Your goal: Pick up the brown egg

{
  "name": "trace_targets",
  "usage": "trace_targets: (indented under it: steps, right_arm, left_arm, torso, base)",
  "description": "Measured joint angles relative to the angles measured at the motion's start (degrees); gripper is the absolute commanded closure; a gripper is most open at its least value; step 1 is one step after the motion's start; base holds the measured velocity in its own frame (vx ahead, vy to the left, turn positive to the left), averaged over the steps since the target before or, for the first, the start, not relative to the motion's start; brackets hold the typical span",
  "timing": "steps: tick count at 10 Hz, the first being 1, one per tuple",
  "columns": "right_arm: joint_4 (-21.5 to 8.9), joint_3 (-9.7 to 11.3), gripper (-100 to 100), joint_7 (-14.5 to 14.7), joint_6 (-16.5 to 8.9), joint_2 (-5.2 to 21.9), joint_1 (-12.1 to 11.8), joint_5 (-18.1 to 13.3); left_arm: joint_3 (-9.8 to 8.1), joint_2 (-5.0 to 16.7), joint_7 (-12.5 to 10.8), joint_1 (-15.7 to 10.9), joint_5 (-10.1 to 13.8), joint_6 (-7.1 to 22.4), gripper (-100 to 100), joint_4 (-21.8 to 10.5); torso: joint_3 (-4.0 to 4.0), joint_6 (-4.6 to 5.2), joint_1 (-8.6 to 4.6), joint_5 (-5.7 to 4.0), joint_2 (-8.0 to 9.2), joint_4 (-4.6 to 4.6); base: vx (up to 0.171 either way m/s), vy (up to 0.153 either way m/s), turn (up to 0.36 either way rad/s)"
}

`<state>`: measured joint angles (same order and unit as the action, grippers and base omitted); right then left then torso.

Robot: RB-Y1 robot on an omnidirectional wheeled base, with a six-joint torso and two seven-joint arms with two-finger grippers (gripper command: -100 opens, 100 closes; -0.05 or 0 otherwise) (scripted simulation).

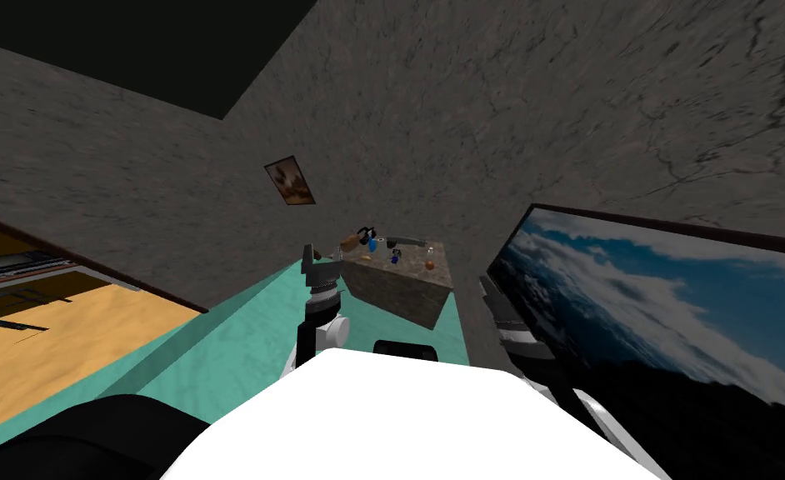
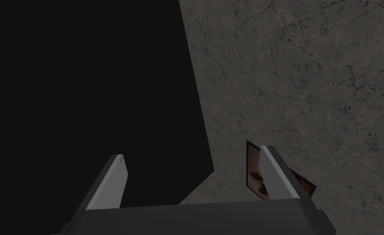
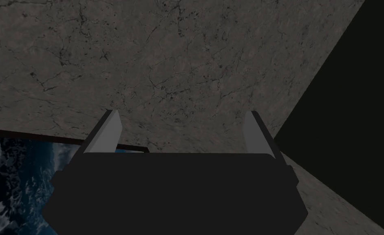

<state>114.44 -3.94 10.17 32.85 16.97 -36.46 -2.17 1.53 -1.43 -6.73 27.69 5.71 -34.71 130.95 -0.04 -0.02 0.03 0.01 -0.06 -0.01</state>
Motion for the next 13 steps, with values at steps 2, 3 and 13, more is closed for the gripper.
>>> trace_targets:
  steps: [2, 3, 13]
  right_arm:
    - [-3.34, -0.59, -100, 1.42, -0.46, 2.47, -0.11, -1.99]
    - [-3.98, -1.01, -100, 1.81, -0.54, 3.52, -0.72, -2.52]
    - [-19.82, -7.14, -100, 10.01, -3.14, 20.25, -7.54, -15.31]
  left_arm:
    - [0.0, 0.0, 0.0, 0.0, 0.0, 0.0, 0, 0.0]
    - [-0.01, 0.0, 0.0, 0.01, 0.0, 0.0, 0, 0.0]
    - [-0.01, 0.0, 0.0, 0.0, 0.0, 0.0, 0, 0.0]
  torso:
    - [0.0, 0.0, -0.01, -0.01, 0.0, 0.0]
    - [0.01, 0.04, -0.01, 0.0, 0.02, 0.01]
    - [0.06, 0.01, -0.06, -0.01, 0.11, 0.03]
  base:
    - [0.01, 0.013, 0.189]
    - [0.008, 0.017, 0.346]
    - [-0.003, 0.005, 0.294]
